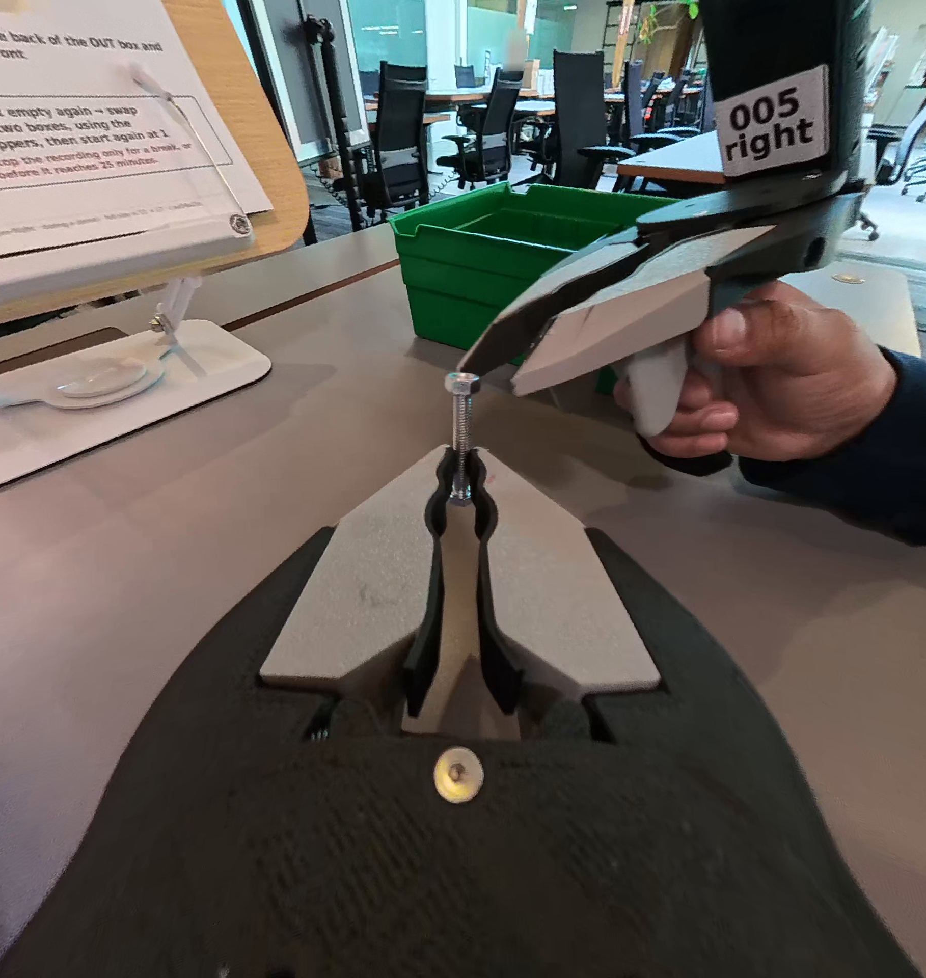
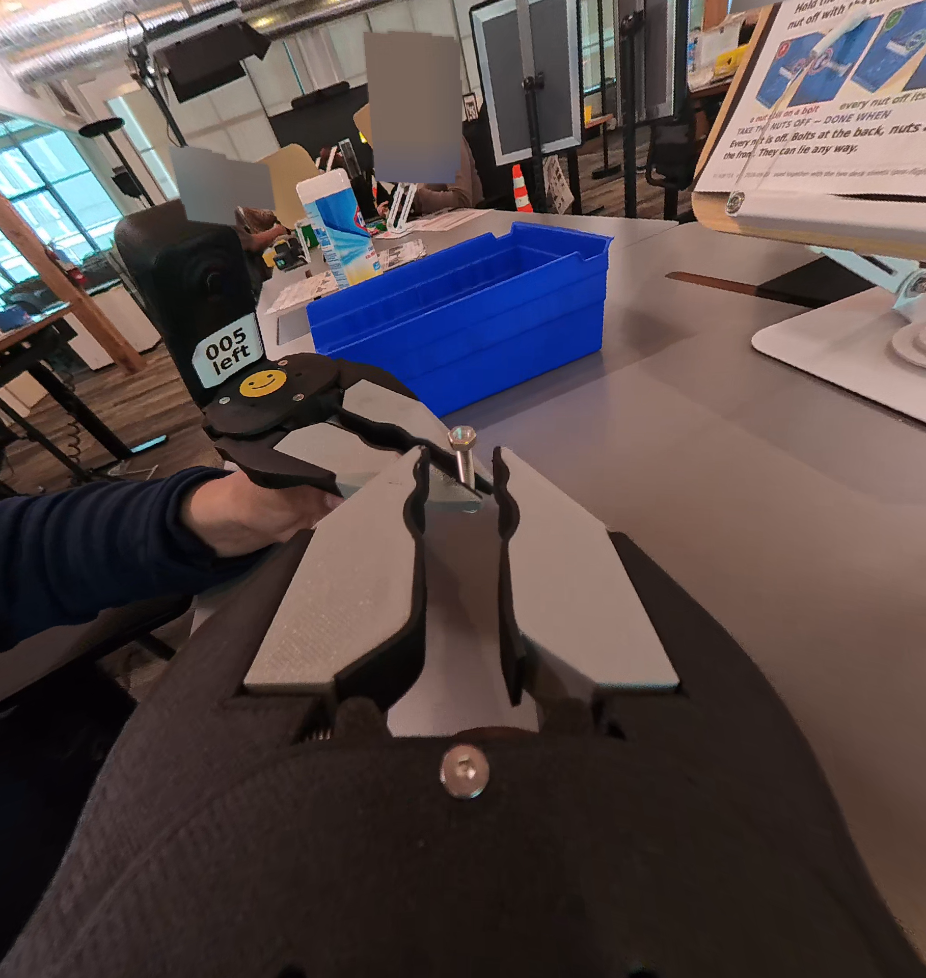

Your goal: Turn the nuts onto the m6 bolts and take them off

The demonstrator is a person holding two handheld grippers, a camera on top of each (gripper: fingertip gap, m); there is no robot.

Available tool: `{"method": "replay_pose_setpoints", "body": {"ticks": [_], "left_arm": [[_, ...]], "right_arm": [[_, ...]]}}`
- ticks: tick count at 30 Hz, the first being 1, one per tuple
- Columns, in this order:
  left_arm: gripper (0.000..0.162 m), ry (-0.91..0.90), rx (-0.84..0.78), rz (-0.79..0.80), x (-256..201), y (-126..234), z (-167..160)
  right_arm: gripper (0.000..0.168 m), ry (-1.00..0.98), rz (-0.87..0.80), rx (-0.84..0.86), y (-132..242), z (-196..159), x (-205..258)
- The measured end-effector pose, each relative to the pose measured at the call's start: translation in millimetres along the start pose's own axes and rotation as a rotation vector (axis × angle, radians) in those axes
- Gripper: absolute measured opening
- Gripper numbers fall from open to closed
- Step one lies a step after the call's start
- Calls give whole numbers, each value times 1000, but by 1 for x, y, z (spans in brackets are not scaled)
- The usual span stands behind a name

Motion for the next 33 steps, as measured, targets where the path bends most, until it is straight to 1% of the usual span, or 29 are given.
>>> {"method": "replay_pose_setpoints", "body": {"ticks": [9,11,14,19,25,26,30,33], "left_arm": [[4,0,2,-44,-8,-4,0],[4,-2,4,-54,-11,-5,-1],[4,0,2,-62,-12,-6,0],[4,-4,7,-79,-15,-7,-1],[4,-4,-2,-80,-16,-6,0],[4,-6,-3,-77,-16,-6,0],[4,-4,-11,-49,-11,-5,1],[4,12,-18,-25,-6,-3,2]], "right_arm": [[20,18,24,7,-11,-6,8],[18,7,27,5,-12,-7,8],[12,2,23,-2,-11,-7,6],[13,-33,51,0,-13,-9,7],[8,-31,46,-1,-13,-8,6],[8,-31,44,0,-13,-8,6],[20,-24,18,-19,-9,-4,3],[22,-24,-4,-35,-5,-2,0]]}}
Point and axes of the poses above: each gripper's, where its closed fingertips meet, y back along the fingers, z out of its top, x = y × z across the jaws, the point moved 8 cm from there along y, back along the fingers, and after that the axes turned 12 degrees about -x, right-handed, at the moved point
